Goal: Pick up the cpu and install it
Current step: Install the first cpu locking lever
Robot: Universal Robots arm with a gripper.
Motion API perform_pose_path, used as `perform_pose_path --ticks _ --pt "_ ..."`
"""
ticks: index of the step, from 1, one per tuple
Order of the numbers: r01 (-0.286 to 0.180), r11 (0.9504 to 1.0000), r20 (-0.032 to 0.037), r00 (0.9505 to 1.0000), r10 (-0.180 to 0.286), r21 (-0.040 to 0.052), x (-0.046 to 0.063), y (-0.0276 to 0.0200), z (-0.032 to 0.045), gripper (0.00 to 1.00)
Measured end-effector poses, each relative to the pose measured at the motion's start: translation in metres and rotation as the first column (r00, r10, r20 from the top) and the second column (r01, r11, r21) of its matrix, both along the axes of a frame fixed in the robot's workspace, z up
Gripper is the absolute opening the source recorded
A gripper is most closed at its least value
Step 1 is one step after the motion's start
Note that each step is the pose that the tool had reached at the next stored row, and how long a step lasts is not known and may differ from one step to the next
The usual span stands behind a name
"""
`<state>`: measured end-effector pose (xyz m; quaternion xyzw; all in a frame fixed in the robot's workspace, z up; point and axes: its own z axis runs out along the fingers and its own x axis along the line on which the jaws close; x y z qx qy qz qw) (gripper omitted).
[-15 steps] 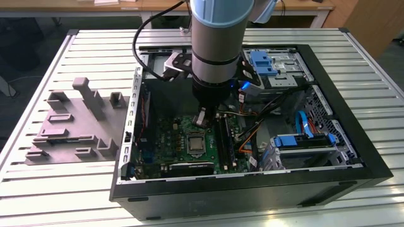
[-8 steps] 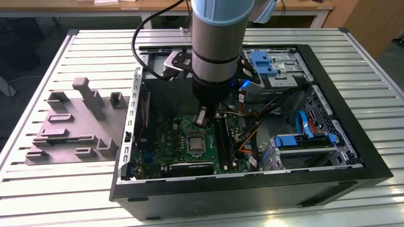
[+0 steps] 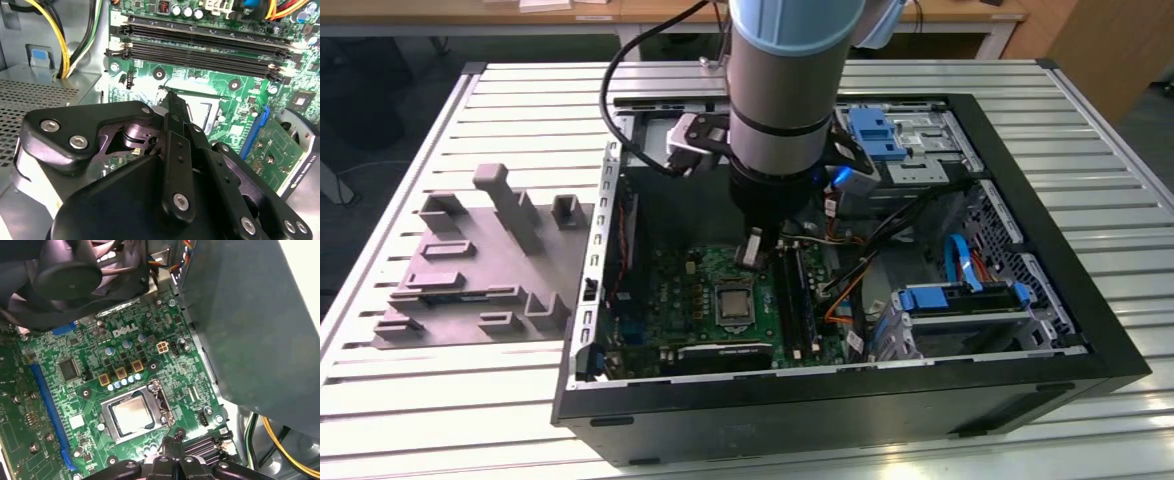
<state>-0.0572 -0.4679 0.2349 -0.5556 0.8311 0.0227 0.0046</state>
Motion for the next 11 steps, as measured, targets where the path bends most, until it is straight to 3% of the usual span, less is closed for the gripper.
perform_pose_path --ticks 6,11 --pt "-0.041 0.9992 0.0000 0.9992 0.041 0.0000 0.000 -0.0032 -0.0014 0.11" --pt "-0.050 0.9987 0.0001 0.9987 0.050 0.0001 0.000 -0.0112 -0.0033 0.11"
